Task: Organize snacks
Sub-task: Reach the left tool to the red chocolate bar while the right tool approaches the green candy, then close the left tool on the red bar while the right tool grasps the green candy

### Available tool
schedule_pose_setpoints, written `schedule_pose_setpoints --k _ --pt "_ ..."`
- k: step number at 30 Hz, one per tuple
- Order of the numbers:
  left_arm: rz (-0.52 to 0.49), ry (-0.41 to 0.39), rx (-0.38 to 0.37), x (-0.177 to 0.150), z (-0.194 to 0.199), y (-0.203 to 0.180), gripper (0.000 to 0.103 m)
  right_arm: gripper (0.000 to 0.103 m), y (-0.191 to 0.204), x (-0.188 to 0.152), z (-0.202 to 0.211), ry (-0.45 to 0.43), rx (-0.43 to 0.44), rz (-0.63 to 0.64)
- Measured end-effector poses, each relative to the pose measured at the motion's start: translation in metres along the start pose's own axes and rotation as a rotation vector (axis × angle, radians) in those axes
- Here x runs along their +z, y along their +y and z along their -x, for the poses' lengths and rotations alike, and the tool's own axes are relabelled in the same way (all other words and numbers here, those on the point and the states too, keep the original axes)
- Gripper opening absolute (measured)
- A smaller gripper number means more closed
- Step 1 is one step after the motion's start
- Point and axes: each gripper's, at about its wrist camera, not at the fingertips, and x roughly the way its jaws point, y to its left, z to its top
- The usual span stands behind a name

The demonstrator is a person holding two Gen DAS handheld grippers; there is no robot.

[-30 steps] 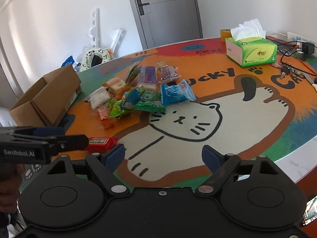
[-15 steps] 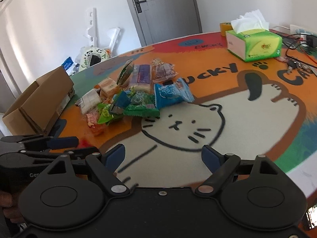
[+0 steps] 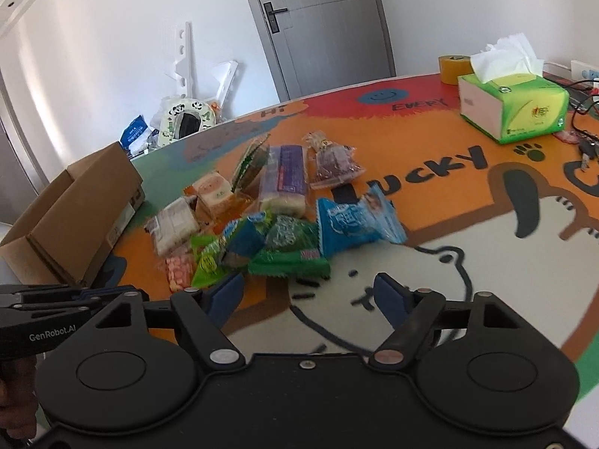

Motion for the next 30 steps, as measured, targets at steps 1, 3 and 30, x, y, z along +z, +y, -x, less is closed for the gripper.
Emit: schedule_pose_setpoints --k 1,3,30 --pt "0.004 -0.003 0.0 0.001 0.0 0.002 0.009 0.074 0.0 0.002 -0.002 -0.002 0.001 -0.002" --pt "0.014 -0.008 -0.002 0.003 -0.001 0.004 0.009 0.071 0.002 0.004 -0.006 -0.002 0.001 0.001" --pt "-0.028 0.021 0.05 -0.025 0.016 -0.017 0.046 0.05 0.005 -0.014 0.021 0.022 0.073 -0.025"
